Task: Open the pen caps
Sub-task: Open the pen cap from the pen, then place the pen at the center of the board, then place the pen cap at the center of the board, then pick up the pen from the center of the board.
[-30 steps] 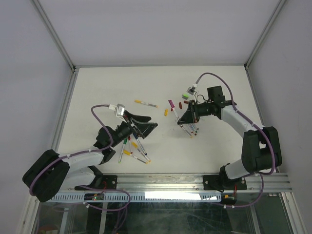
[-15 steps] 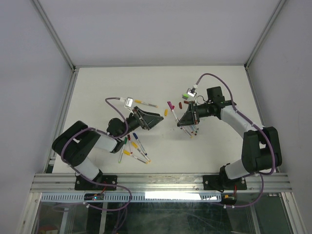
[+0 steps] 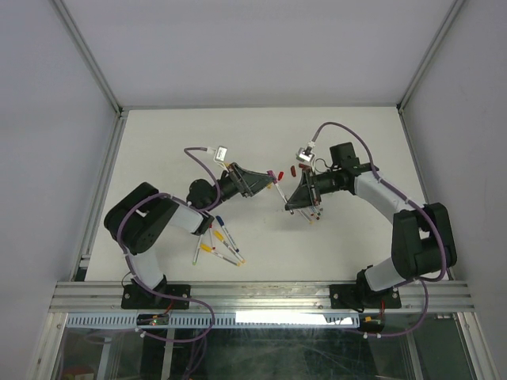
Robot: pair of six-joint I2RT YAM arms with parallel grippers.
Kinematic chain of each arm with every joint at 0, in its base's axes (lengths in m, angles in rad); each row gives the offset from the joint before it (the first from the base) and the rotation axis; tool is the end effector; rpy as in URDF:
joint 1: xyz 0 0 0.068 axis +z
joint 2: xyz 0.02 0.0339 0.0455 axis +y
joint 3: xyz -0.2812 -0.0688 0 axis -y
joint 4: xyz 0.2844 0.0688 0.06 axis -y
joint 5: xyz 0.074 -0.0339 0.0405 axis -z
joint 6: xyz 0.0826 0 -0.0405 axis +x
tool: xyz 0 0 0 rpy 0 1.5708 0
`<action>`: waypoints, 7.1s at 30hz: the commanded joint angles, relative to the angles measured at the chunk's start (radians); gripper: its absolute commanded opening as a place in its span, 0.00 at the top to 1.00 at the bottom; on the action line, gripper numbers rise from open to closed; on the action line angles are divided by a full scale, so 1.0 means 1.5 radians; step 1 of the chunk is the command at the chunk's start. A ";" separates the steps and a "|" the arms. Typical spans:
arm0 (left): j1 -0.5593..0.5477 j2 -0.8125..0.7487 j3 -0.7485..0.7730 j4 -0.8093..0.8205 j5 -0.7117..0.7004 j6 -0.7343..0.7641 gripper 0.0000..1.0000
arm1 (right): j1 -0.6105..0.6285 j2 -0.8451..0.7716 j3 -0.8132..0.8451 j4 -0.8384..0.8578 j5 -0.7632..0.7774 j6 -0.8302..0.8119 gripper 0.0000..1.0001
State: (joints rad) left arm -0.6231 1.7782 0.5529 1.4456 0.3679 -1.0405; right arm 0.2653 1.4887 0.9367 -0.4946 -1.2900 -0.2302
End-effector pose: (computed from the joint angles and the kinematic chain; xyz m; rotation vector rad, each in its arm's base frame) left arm 0.2897 -0.2448 0.1744 0.0308 1.5722 -1.6056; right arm 0.2871 0.1602 0.2118 -0.9528 1.9882 1.6359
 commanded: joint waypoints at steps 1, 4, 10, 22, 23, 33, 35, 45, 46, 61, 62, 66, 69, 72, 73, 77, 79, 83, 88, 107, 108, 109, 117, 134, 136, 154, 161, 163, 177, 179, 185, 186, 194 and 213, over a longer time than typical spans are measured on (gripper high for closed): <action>-0.009 0.016 0.037 0.194 -0.003 -0.014 0.41 | 0.016 0.007 0.018 -0.019 0.003 -0.032 1.00; -0.009 0.015 0.040 0.193 0.001 -0.013 0.52 | 0.017 0.009 0.018 -0.020 0.007 -0.033 1.00; -0.010 0.013 0.041 0.183 0.024 -0.015 0.81 | 0.019 0.012 0.023 -0.026 0.013 -0.036 1.00; -0.095 -0.046 -0.043 0.141 -0.121 0.067 1.00 | 0.020 -0.031 0.012 -0.004 0.065 -0.037 0.51; -0.109 -0.051 -0.051 0.141 -0.153 0.078 1.00 | 0.022 -0.038 0.007 0.006 0.070 -0.034 0.50; -0.128 -0.041 -0.067 0.177 -0.254 0.071 1.00 | 0.065 -0.052 -0.005 0.009 0.130 -0.063 0.51; -0.128 -0.043 -0.071 0.177 -0.271 0.073 1.00 | 0.074 -0.052 -0.006 0.008 0.137 -0.068 0.53; -0.116 -0.067 -0.080 0.185 -0.310 0.084 1.00 | 0.096 -0.028 0.011 -0.008 0.191 -0.072 1.00; -0.105 -0.071 -0.080 0.180 -0.311 0.084 1.00 | 0.097 -0.027 0.011 -0.011 0.192 -0.074 1.00; 0.105 -0.182 -0.057 0.061 -0.396 0.104 1.00 | 0.114 0.036 0.041 -0.075 0.263 -0.111 1.00; 0.108 -0.201 -0.066 0.039 -0.394 0.106 1.00 | 0.115 0.035 0.043 -0.074 0.285 -0.109 1.00; 0.110 -0.311 -0.098 -0.144 -0.362 0.115 1.00 | 0.116 0.042 0.056 -0.091 0.444 -0.111 1.00; 0.109 -0.390 -0.103 -0.342 -0.339 0.113 1.00 | 0.128 0.056 0.064 -0.104 0.506 -0.103 1.00; 0.109 -0.464 -0.113 -0.495 -0.353 0.103 1.00 | 0.155 0.081 0.069 -0.108 0.579 -0.090 1.00; 0.109 -0.477 -0.117 -0.530 -0.355 0.099 1.00 | 0.161 0.091 0.075 -0.110 0.599 -0.085 1.00; 0.108 -0.547 -0.139 -0.627 -0.350 0.083 1.00 | 0.177 0.110 0.084 -0.110 0.642 -0.064 1.00; 0.109 -0.564 -0.149 -0.655 -0.342 0.057 1.00 | 0.183 0.112 0.081 -0.103 0.659 -0.060 1.00; 0.108 -0.572 -0.167 -0.665 -0.321 0.026 1.00 | 0.191 0.118 0.081 -0.092 0.686 -0.051 0.97; 0.109 -0.554 -0.172 -0.661 -0.300 0.005 1.00 | 0.199 0.128 0.082 -0.083 0.704 -0.044 0.93; 0.098 -0.446 -0.158 -0.629 -0.245 -0.035 1.00 | 0.204 0.138 0.084 -0.066 0.778 -0.036 0.81; 0.095 -0.441 -0.156 -0.628 -0.245 -0.034 1.00 | 0.204 0.138 0.085 -0.066 0.777 -0.036 0.80; 0.092 -0.435 -0.152 -0.628 -0.247 -0.031 1.00 | 0.204 0.137 0.085 -0.067 0.777 -0.037 0.79; 0.050 -0.385 -0.110 -0.650 -0.284 -0.008 1.00 | 0.203 0.128 0.087 -0.068 0.775 -0.041 0.75; -0.022 -0.146 0.072 -0.759 -0.340 0.046 1.00 | 0.174 0.045 0.085 -0.077 0.679 -0.065 0.75; -0.022 -0.122 0.099 -0.782 -0.346 0.054 1.00 | 0.166 0.032 0.083 -0.074 0.670 -0.068 0.75; -0.031 0.066 0.337 -0.934 -0.296 0.139 0.91 | 0.132 0.001 0.071 -0.059 0.666 -0.075 0.74; -0.033 0.078 0.350 -0.934 -0.290 0.139 0.76 | 0.131 -0.002 0.070 -0.058 0.667 -0.077 0.74; -0.033 0.081 0.352 -0.933 -0.284 0.139 0.74 | 0.129 -0.002 0.070 -0.057 0.667 -0.077 0.74; -0.034 -0.002 0.314 -0.892 -0.293 0.155 0.67 | 0.121 -0.011 0.069 -0.058 0.657 -0.078 0.74; -0.032 -0.030 0.301 -0.878 -0.300 0.175 0.63 | 0.120 -0.014 0.069 -0.059 0.655 -0.079 0.74; 0.004 -0.112 0.239 -0.797 -0.259 0.246 0.51 | 0.115 -0.024 0.067 -0.058 0.644 -0.081 0.74; 0.012 -0.123 0.221 -0.778 -0.252 0.249 0.48 | 0.115 -0.027 0.067 -0.058 0.643 -0.081 0.74; 0.065 -0.162 0.174 -0.742 -0.252 0.260 0.35 | 0.112 -0.030 0.067 -0.058 0.639 -0.084 0.74; 0.089 -0.142 0.217 -0.874 -0.376 0.179 0.01 | 0.110 -0.037 0.064 -0.057 0.634 -0.087 0.73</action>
State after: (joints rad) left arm -0.4953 1.5089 0.7734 0.2188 -0.1600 -0.7177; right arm 0.4358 1.4761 1.0321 -0.6178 -0.3229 -0.3450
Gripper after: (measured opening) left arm 0.990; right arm 0.264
